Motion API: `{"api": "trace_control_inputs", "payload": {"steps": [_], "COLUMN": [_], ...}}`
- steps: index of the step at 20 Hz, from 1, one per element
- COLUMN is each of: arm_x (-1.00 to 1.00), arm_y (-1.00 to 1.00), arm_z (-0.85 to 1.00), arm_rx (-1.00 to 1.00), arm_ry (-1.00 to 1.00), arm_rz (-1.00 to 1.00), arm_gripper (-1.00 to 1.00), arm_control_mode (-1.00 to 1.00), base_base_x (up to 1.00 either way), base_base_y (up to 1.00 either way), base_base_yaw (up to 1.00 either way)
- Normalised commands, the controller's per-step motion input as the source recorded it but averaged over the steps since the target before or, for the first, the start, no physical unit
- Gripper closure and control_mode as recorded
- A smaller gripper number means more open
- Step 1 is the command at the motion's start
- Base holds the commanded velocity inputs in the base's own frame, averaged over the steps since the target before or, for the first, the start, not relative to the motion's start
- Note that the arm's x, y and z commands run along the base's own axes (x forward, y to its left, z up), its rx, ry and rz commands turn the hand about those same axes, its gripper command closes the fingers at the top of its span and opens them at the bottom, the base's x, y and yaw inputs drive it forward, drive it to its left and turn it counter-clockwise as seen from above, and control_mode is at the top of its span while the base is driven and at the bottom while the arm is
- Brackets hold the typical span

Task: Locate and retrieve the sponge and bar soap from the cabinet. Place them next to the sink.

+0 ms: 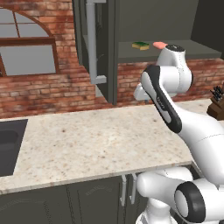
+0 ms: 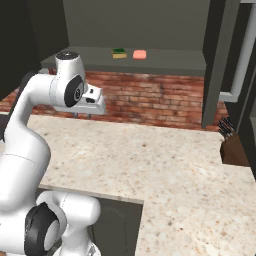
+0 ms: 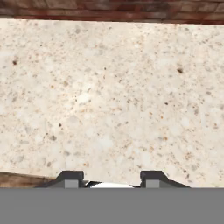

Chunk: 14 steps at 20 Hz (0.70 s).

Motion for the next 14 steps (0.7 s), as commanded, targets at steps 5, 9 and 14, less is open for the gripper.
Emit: {"api": "trace_control_inputs", "payload": {"steps": [5,9,14], "arm_x": [-0.16,-0.08,0.0], "arm_y": [0.0,-0.02,-0.13], "arm_z": [0.06,0.41,0.32], "arm_rx": [0.0,-0.02,-0.04], "arm_ry": [-0.03,-0.1,-0.09], "arm_rz": [0.0,-0.04,-0.14], "arm_gripper": [-1.0,-1.0,-1.0], "arm_control_mode": [-1.0,-1.0,-1.0], "base_base_x": [0.0,0.0,0.0], "base_base_y": [0.0,0.0,0.0], "base_base_yaw": [0.0,0.0,0.0]}}
